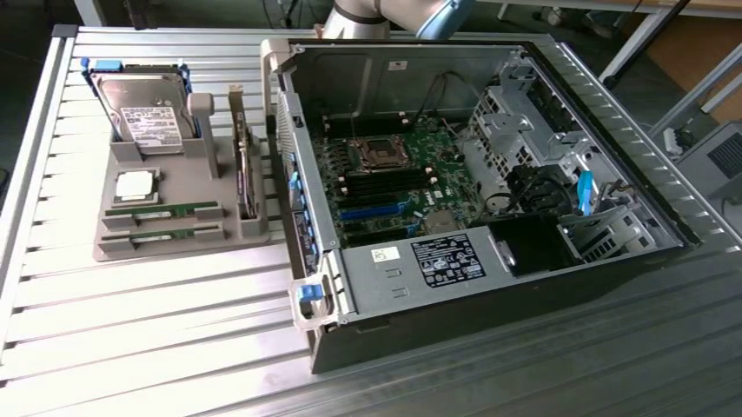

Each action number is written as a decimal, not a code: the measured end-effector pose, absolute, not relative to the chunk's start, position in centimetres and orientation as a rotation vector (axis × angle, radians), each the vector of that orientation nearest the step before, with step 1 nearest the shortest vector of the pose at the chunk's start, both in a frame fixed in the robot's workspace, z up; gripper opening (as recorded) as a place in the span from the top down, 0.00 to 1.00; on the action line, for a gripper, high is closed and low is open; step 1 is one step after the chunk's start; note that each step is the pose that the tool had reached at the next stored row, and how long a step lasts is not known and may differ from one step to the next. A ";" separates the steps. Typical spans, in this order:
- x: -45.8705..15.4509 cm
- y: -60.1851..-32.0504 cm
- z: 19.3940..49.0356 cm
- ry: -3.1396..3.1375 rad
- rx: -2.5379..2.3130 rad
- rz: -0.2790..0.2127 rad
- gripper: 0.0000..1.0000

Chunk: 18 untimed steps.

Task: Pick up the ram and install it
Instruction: 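Pick up the ram and move it above insertion slot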

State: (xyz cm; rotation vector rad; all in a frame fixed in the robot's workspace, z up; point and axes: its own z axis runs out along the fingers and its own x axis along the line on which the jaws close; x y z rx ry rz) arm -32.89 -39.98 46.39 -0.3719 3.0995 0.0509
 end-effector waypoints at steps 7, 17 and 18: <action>-32.9 -40.0 46.4 3.087 -0.476 0.050 0.91; -32.9 -40.0 46.4 3.065 -0.610 0.048 0.91; -32.9 -40.0 46.4 3.063 -0.616 0.048 0.91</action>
